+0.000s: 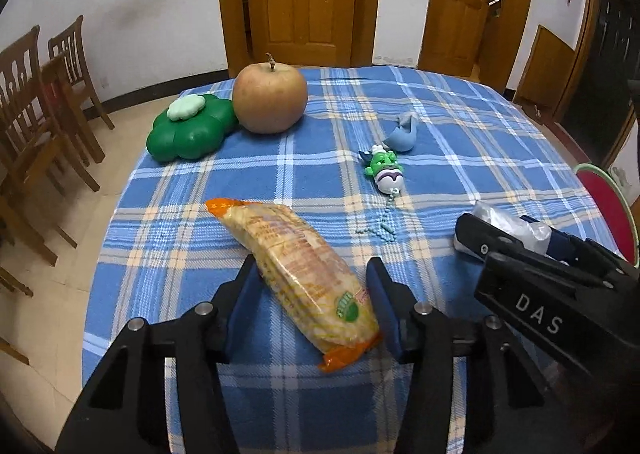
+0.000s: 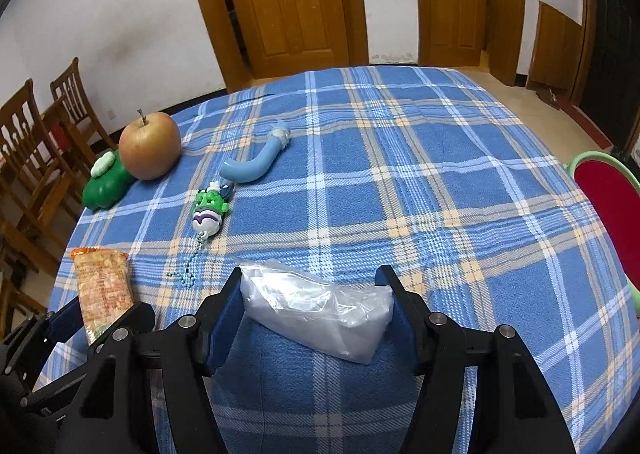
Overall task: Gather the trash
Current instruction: 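Grasp the snack bag with the left tool while the right tool grasps the plastic bag, then carry the snack bag and plastic bag over the red bucket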
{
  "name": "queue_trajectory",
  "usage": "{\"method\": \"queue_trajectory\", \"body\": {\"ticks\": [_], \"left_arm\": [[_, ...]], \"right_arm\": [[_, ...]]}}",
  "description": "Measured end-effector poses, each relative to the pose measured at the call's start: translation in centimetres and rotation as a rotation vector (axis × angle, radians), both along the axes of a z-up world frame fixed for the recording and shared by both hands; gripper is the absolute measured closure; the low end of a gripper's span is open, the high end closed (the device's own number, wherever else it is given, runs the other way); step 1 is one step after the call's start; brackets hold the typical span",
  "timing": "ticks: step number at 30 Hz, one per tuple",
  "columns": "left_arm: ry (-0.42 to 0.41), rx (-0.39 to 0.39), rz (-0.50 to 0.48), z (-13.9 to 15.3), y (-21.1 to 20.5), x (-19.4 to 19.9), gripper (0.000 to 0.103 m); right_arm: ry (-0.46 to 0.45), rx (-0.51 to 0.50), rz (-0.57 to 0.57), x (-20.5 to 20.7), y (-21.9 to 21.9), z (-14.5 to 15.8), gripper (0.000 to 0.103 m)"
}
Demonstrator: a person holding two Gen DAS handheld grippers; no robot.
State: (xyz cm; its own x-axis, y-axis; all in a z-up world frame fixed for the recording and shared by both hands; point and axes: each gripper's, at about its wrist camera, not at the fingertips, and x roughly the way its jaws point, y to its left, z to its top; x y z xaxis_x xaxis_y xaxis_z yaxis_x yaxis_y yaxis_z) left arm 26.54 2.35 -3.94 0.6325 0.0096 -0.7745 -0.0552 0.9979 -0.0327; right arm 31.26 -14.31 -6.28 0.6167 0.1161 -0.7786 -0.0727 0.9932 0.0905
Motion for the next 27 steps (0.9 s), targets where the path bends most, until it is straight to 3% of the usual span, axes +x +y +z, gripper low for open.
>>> {"method": "queue_trajectory", "body": {"ticks": [2,6,10,18,22,27], "left_arm": [[0.007,-0.016,0.002,0.3,0.2,-0.1,0.057],[0.007,-0.032,-0.013,0.8,0.5,-0.9,0.057],[-0.012,-0.037,-0.023,1.4,0.5,-1.9,0.058],[-0.110,-0.025,-0.057,3.9,-0.6,-7.6,0.058],[-0.108,-0.054,-0.059,3.9,-0.8,-9.6,0.058],[-0.105,-0.035,-0.080,4.2,-2.2,-10.4,0.057]], "right_arm": [[-0.001,0.001,0.005,0.0,0.0,0.0,0.038],[-0.037,-0.035,0.033,-1.1,-0.1,0.7,0.039],[-0.039,-0.002,0.044,-2.6,-0.7,1.7,0.039],[-0.087,0.009,0.103,-8.3,-0.9,3.3,0.039],[-0.111,-0.010,0.110,-10.7,-1.4,2.8,0.039],[-0.134,-0.027,0.110,-11.8,-2.2,3.0,0.039]]}}
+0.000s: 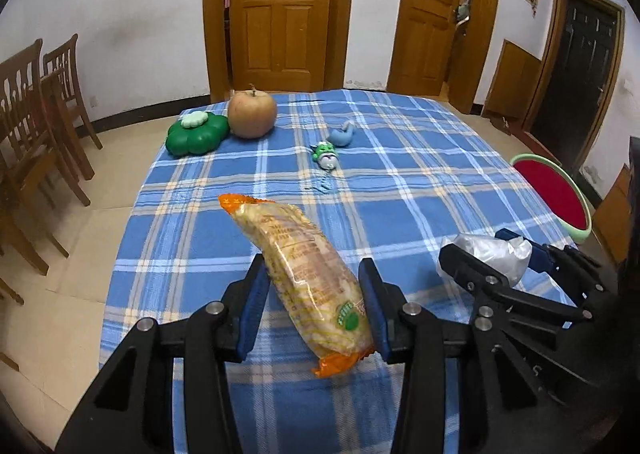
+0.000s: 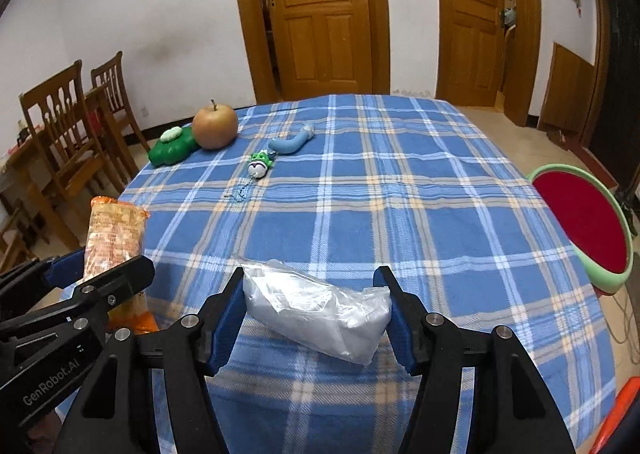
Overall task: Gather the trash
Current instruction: 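Carry the snack bag and plastic bag over the red bucket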
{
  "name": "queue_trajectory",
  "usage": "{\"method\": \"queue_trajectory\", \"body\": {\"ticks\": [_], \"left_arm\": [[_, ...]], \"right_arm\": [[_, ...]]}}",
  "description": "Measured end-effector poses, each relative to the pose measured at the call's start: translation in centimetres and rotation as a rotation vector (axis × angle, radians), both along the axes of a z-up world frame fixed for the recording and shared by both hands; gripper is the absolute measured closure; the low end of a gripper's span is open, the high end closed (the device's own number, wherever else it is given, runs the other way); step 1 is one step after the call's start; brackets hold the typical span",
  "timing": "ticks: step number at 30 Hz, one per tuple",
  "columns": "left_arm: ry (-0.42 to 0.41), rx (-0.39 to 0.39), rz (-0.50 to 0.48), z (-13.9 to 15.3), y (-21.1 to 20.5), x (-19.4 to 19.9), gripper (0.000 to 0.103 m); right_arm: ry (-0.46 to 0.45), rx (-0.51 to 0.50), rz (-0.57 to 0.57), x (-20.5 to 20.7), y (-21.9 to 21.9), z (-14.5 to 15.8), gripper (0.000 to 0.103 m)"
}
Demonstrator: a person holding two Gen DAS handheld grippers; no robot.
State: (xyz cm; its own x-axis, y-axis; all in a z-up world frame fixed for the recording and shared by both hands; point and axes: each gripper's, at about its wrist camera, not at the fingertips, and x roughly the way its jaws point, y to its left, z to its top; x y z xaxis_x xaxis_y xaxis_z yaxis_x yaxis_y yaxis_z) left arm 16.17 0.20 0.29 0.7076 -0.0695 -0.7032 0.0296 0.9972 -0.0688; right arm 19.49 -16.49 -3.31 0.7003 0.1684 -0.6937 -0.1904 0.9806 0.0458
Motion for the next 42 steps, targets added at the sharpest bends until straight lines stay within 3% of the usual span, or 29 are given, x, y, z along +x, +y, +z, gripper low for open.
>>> {"method": "queue_trajectory", "body": {"ticks": [11,22,28,34,42], "left_arm": [[-0.042,0.026,-0.132,1.1,-6.1,0.3,0.057],[-0.066,0.025,-0.385,1.6,-16.8,0.8,0.057],[-0.056,-0.008,-0.514,1.2,-21.9,-0.4,0.057],[-0.060,0.000,-0.555,1.4,-24.3,-0.5,0.057],[-0.046,0.011,-0.527,2.1,-27.6,3.5,0.057]], "right_arm": [[-0.070,-0.047,-0.150,-2.1,-5.9,1.8,0.039],[-0.090,-0.102,-0.465,-8.2,-16.7,3.5,0.039],[-0.096,-0.127,-0.565,-11.0,-19.8,4.4,0.039],[-0.103,-0.110,-0.592,-10.7,-21.4,4.6,0.039],[-0.122,-0.109,-0.600,-6.8,-24.7,4.8,0.039]]}}
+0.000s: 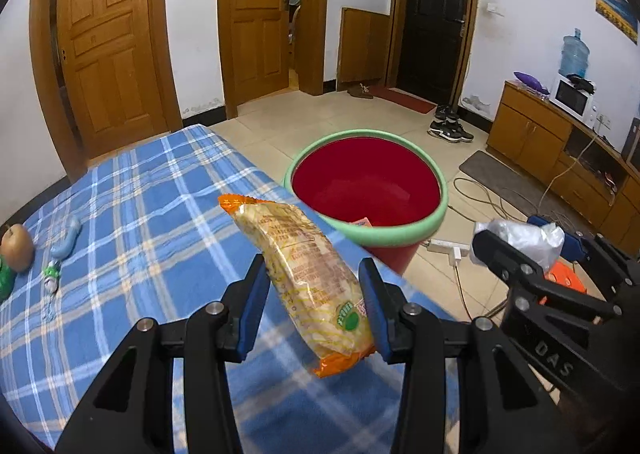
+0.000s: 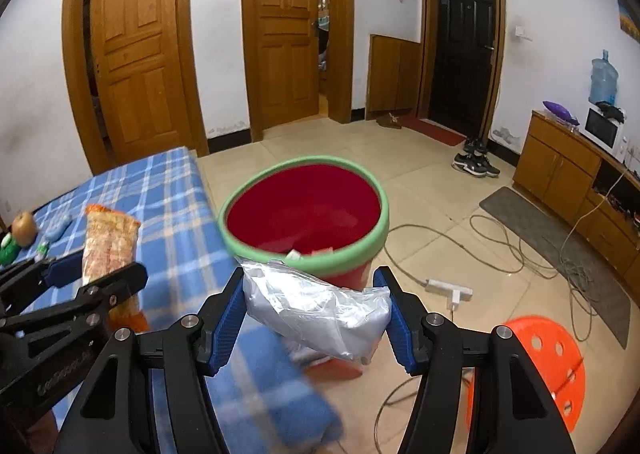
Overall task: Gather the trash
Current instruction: 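Carry the snack bag and plastic bag over the red bucket, then open both tools to drop the bags into the bucket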
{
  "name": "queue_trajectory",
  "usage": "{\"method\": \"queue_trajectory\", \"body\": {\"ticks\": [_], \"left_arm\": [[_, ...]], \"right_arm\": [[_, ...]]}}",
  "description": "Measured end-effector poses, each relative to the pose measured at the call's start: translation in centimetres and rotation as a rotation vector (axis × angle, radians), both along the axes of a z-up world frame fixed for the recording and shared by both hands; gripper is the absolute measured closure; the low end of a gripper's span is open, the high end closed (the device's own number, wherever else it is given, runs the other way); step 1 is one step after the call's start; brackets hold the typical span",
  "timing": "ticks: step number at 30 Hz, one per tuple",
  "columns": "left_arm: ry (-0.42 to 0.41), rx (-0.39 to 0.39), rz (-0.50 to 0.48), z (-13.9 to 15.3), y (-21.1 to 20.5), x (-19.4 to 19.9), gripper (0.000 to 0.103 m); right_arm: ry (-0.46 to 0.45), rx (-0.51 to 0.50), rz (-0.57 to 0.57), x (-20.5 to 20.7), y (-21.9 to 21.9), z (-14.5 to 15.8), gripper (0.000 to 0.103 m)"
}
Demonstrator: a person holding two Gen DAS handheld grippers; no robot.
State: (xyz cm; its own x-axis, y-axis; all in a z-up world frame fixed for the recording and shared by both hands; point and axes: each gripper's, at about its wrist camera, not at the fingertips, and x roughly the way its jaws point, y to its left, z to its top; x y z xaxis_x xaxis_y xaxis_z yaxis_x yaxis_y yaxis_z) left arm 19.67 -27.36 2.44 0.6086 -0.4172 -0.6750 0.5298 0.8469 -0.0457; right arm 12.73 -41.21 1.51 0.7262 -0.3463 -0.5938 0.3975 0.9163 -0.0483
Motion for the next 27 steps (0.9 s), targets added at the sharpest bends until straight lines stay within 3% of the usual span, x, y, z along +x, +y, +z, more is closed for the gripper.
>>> {"method": "queue_trajectory", "body": {"ticks": [8,15,20,25,27], "left_arm": [[-0.002,0.012,-0.016,-0.8,-5.1,5.8,0.057],[0.063,-0.040,-0.004,-2.5,-8.2,11.8,0.057],[0.062,-0.058,0.009,-2.3,-8.9,13.3,0.055],[0.076,-0.067,-0.005,-2.2,-9.0,13.7,0.036],[0.090,-0.082,-0.005,-2.2,-8.9,13.8,0.034]], "right_arm": [[-0.006,0.005,-0.031,6.3,-5.2,0.0,0.039],[-0.004,0.021,-0.027,11.4,-8.2,-0.6,0.039],[-0.039,0.009,-0.004,12.8,-9.3,-0.2,0.039],[-0.032,0.003,-0.015,13.4,-10.2,-0.1,0.032],[-0.031,-0.009,-0.032,13.0,-10.4,0.0,0.029]]}}
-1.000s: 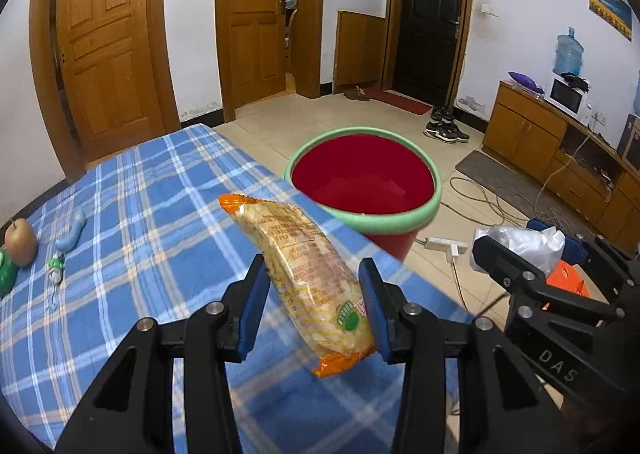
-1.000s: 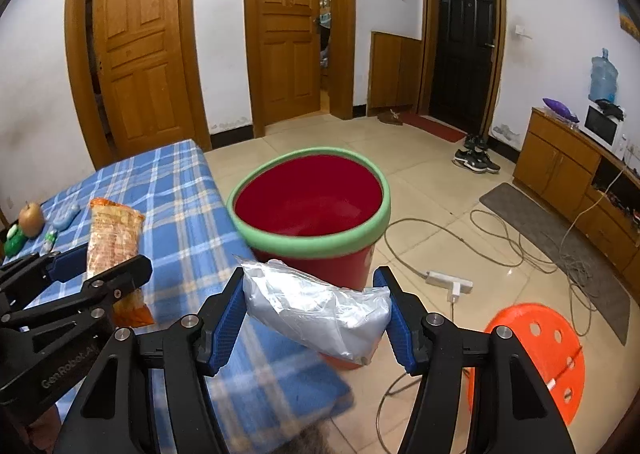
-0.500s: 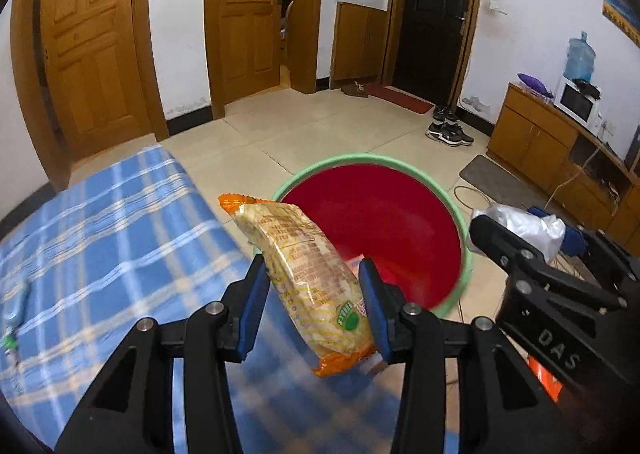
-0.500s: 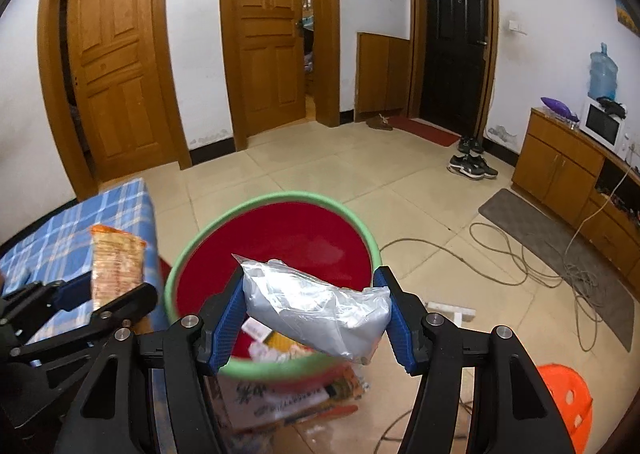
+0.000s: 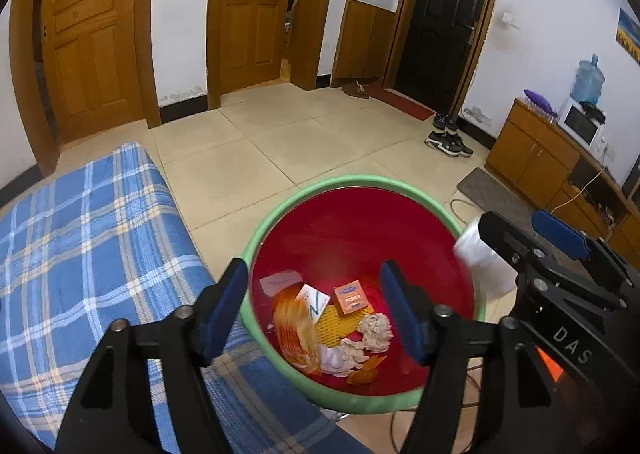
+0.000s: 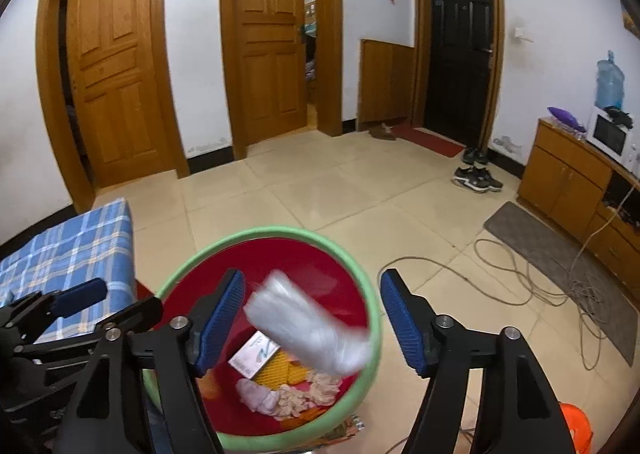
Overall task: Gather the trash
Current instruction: 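Open both tools to drop the bags into the bucket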
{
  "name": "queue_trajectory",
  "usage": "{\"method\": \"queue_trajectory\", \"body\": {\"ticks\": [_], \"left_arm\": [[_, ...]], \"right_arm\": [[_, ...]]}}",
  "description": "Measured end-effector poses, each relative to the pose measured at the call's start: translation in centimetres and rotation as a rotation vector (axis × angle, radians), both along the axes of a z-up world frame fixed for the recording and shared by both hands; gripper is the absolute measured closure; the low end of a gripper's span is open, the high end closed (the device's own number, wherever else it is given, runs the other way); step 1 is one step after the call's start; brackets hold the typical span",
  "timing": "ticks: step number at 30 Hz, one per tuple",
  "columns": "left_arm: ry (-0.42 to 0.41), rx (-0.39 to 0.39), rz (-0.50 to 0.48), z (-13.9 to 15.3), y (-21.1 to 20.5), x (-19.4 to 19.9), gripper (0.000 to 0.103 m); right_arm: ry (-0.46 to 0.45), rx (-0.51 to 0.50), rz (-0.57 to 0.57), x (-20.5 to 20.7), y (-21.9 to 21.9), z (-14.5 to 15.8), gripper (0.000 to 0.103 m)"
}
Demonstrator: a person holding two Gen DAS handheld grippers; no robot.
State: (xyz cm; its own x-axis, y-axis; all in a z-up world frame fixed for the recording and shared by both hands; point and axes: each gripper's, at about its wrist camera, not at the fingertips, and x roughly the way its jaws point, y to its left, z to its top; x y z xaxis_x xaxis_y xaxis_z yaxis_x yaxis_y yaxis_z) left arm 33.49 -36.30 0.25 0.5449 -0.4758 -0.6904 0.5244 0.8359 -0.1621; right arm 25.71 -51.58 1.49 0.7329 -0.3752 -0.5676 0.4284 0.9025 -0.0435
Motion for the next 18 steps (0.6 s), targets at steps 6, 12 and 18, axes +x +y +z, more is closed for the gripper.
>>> {"method": "queue_trajectory", "body": {"ticks": [6,12,18], "left_arm": [[0.013,-0.002,-0.001,0.2,0.1,-0.2,0.034],[0.001,0.000,-0.007,0.5,1.0,-1.9,0.034],[-0.024,0.033,-0.019,0.6,2.8,-4.9,0.034]], "right_arm": [[0.043,0.004,0.012,0.3,0.0,0.0,0.029],[0.028,0.006,0.011,-1.7,1.0,0.7,0.028],[0.033,0.011,0.014,-4.8,3.2,0.1,0.027]]}}
